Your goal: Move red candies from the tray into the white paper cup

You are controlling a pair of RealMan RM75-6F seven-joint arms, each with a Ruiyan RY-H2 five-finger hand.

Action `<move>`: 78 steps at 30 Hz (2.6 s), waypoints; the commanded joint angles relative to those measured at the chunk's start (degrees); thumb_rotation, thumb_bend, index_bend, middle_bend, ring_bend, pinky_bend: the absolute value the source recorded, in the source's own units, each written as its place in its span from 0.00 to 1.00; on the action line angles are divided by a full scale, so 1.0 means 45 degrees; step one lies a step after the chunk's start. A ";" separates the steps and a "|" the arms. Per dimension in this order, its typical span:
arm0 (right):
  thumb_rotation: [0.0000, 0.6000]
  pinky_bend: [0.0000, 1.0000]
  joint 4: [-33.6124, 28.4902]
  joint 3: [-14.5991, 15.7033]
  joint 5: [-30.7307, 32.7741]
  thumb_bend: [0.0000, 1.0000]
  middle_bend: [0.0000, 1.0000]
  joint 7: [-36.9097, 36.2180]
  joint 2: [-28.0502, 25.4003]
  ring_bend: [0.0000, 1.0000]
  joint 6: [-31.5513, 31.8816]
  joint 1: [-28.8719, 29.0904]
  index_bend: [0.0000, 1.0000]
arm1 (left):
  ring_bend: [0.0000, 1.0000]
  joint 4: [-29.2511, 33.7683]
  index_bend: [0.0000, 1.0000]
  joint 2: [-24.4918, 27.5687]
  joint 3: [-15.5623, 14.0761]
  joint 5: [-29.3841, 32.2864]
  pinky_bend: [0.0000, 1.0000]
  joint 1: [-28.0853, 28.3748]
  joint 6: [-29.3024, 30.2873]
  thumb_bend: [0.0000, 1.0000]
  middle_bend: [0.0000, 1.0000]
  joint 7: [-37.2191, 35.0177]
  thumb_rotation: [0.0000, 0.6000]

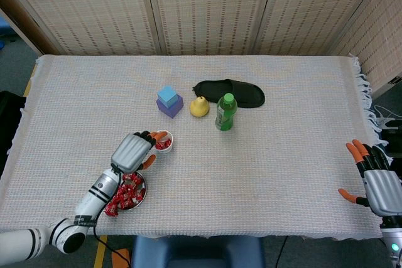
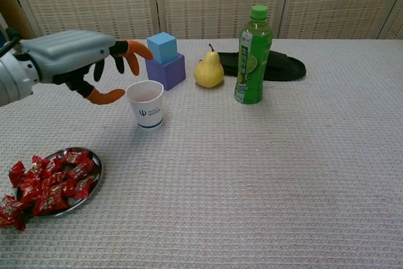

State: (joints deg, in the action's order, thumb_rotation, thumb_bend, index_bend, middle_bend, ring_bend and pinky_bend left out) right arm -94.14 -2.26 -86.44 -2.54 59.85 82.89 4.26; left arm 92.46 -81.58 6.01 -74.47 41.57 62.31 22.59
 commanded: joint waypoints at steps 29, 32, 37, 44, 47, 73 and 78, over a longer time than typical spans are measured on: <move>1.00 0.00 -0.0190 0.0627 -0.1366 0.02 0.00 0.0266 0.0059 0.00 0.0287 -0.0095 0.00 | 0.30 -0.2889 0.16 -0.0471 -0.4550 -0.4800 0.62 -0.7888 0.6406 0.38 0.27 -0.1654 1.00; 1.00 0.00 -0.0226 0.0663 -0.1420 0.02 0.00 0.0299 0.0050 0.00 0.0263 -0.0084 0.00 | 0.30 -0.3173 0.16 -0.0857 -0.4289 -0.4972 0.62 -0.7969 0.6452 0.38 0.27 -0.1502 1.00; 1.00 0.00 -0.0228 0.0703 -0.1492 0.02 0.00 0.0309 0.0048 0.00 0.0296 -0.0095 0.00 | 0.30 -0.3564 0.18 -0.1464 -0.4149 -0.5299 0.62 -0.8065 0.6278 0.39 0.29 -0.1170 1.00; 1.00 0.00 -0.0235 0.0757 -0.1562 0.02 0.00 0.0316 0.0031 0.00 0.0274 -0.0084 0.00 | 0.30 -0.4423 0.21 -0.2401 -0.3801 -0.5845 0.63 -0.8195 0.6388 0.38 0.31 -0.0260 1.00; 1.00 0.00 -0.0242 0.0772 -0.1576 0.02 0.00 0.0303 0.0009 0.00 0.0268 -0.0081 0.00 | 0.30 -0.4705 0.22 -0.2627 -0.3646 -0.5876 0.63 -0.8250 0.6329 0.38 0.31 0.0232 1.00; 1.00 0.00 -0.0247 0.0764 -0.1506 0.02 0.00 0.0286 -0.0021 0.00 0.0268 -0.0074 0.00 | 0.34 -0.6386 0.44 -0.3709 -0.3068 -0.5709 0.70 -0.8350 0.5565 0.39 0.40 0.0903 1.00; 1.00 0.00 -0.0249 0.0765 -0.1490 0.02 0.00 0.0288 -0.0027 0.00 0.0244 -0.0064 0.00 | 0.41 -0.7147 0.49 -0.4094 -0.2957 -0.5879 0.76 -0.8359 0.5927 0.38 0.48 0.0582 1.00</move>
State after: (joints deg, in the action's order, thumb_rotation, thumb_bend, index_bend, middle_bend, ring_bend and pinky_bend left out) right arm -95.27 1.18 -93.14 -1.24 59.73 83.99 3.97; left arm 61.04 -99.47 -7.49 -100.63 3.97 88.48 25.74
